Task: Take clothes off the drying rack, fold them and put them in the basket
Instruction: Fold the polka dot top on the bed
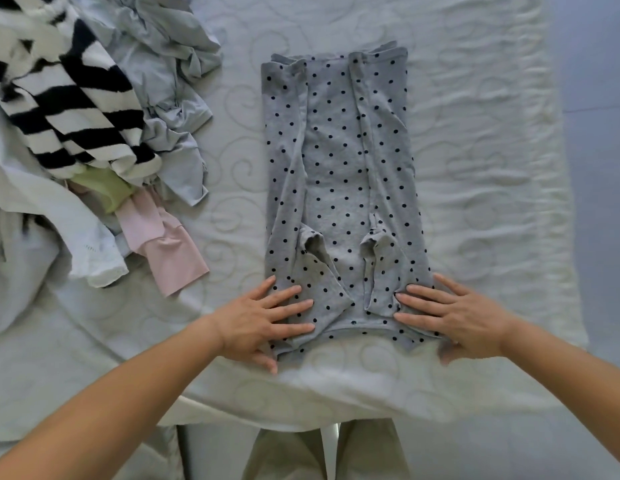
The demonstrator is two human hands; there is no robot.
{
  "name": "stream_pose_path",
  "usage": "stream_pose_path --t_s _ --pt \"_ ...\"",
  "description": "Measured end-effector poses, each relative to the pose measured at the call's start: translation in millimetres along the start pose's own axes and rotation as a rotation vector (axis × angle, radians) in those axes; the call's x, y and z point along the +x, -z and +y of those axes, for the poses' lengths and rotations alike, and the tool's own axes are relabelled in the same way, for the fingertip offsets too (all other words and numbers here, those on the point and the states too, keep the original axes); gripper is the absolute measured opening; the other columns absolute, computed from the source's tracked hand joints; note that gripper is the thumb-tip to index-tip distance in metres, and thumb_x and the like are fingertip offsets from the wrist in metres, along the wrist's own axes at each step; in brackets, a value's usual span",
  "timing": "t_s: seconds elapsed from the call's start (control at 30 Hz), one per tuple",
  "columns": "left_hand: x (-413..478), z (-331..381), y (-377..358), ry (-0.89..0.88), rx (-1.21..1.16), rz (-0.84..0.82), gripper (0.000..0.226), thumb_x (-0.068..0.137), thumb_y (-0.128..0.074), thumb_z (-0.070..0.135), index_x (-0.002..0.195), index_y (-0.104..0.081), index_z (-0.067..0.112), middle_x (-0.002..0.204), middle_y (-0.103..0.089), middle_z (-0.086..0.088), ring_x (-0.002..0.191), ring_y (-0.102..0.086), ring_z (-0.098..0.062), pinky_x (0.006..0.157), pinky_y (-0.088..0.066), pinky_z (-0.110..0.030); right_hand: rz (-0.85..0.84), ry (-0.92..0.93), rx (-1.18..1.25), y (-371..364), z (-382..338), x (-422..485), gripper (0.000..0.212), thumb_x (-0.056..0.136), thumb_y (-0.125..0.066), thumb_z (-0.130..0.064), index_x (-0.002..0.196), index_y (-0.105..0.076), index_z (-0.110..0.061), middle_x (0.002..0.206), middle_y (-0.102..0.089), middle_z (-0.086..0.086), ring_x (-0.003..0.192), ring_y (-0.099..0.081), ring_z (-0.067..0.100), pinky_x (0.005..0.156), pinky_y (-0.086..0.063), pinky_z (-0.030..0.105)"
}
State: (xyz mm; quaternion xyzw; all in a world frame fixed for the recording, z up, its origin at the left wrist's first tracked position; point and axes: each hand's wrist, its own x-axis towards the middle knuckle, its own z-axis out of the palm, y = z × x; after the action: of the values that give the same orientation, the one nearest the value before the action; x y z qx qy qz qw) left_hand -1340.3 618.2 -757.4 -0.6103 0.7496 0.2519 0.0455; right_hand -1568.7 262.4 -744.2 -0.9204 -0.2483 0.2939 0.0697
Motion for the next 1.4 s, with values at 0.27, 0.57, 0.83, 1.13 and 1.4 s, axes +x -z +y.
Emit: stream_pose_path --t_s 0.27,0.57,0.83,1.13,1.4 --pt "-1 8 1 -0.001 0.021 0.065 0.065 0.087 -0.031 0.07 0.145 -0.03 0.04 0.15 -0.039 0.004 0.14 -0.03 -0.032 0.111 -0.021 -0.059 0.114 -0.021 0.063 -7 1 -2 0.067 0.092 -0.032 -0.065 0.151 -0.025 -0.034 0.154 -0.033 -0.004 0.145 -0.02 0.019 0.112 -0.018 0.053" --pt "-10 42 1 0.46 -0.451 0.173 0.078 0.086 -0.026 0.079 0.148 -0.026 0.032 0.155 -0.023 0.013 0.147 -0.009 -0.013 0.119 -0.014 -0.05 0.16 -0.113 0.198 -12 -24 -12 0.086 0.085 -0.035 -0.078 0.151 -0.029 -0.023 0.157 -0.026 0.002 0.145 -0.022 0.022 0.111 -0.021 0.047" --pt "8 97 -8 0.755 -0.742 0.367 0.077 0.085 -0.031 0.076 0.146 -0.033 0.03 0.154 -0.024 0.014 0.146 -0.01 -0.007 0.117 -0.02 -0.044 0.479 -0.422 0.48 -15 -65 -3 0.079 0.085 -0.046 -0.069 0.141 -0.045 -0.013 0.15 -0.04 0.003 0.142 -0.031 0.017 0.114 -0.025 0.038" --pt "14 114 -36 0.786 -0.511 0.267 0.088 0.074 -0.055 0.059 0.151 -0.018 0.036 0.155 -0.023 0.011 0.143 -0.019 -0.013 0.109 -0.017 -0.034 0.402 -0.408 0.405 -54 -80 7 0.089 0.074 -0.061 -0.059 0.149 -0.028 -0.026 0.154 -0.032 -0.002 0.143 -0.024 0.017 0.117 -0.015 0.031" --pt "27 108 -45 0.828 -0.565 0.635 0.045 0.086 -0.054 0.034 0.129 -0.057 0.024 0.135 -0.055 0.002 0.127 -0.042 -0.021 0.104 -0.032 -0.029 0.722 -0.512 0.439 -56 -85 22 0.037 0.094 -0.05 -0.036 0.118 -0.068 -0.014 0.131 -0.058 0.001 0.125 -0.053 0.018 0.11 -0.034 0.028"
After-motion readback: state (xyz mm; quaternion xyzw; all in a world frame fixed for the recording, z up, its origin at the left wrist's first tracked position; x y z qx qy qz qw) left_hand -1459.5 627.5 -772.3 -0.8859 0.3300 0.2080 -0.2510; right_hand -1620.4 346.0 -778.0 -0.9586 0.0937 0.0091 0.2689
